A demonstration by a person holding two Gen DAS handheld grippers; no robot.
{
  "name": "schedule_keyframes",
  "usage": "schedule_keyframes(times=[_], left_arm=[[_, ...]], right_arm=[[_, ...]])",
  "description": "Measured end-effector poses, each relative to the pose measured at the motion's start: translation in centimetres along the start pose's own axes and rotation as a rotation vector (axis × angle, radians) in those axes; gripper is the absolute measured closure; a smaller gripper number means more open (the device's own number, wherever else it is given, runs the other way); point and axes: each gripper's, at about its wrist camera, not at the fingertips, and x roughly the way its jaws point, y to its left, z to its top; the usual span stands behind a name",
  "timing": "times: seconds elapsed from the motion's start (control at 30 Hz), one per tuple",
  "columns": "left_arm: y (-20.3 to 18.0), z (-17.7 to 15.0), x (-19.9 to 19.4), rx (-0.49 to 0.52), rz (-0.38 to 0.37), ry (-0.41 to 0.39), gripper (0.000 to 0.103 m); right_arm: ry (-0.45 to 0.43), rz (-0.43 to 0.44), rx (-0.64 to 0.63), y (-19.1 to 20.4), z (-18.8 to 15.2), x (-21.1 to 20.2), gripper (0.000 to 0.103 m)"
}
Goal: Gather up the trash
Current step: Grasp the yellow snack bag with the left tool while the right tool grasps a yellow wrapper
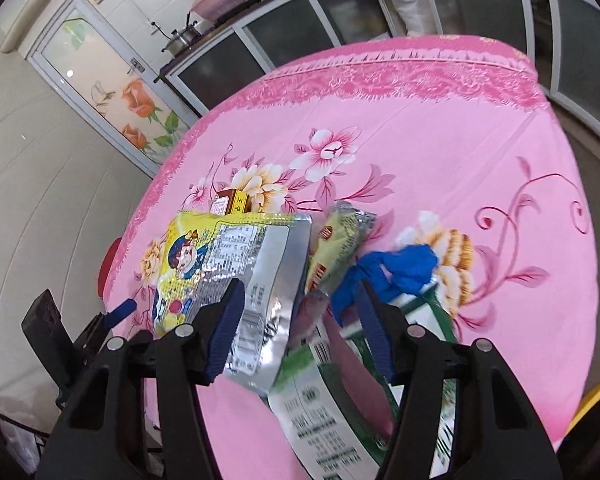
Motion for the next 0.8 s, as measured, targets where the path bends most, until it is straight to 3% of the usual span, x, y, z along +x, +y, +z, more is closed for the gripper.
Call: schedule_keyframes(times=[0.27,0.4,0.63,0.7,0.8], left_arm=[[-0.3,1.1,2.5,-0.012,-0.051,0.050,0.008],[-0.4,1.5,3.6,-0.008,-0.057,0.056,0.011],[0.2,1.7,5.2,-0.051,-0.068,0.110,0.072],[0.2,1.8,5.5,-0.060,-0.072,0.111,0.079],[0.6,2.1,4.9,-0.074,-0.090,0.089,0.086]], right_arm=[[0.086,0.012,0.059,-0.8,2.0,4.5,0.055],[0.125,0.025,0.106,-1.9,2.4,6.6,0.065],[0.148,0.046,0.154,-3.0,2.2,7.5,0.080],[0.131,0.025,0.149,-3.0,2.3,7.1,0.092],[0.103,0.031,0.160,-3.1,2.5,6.2,0.098]])
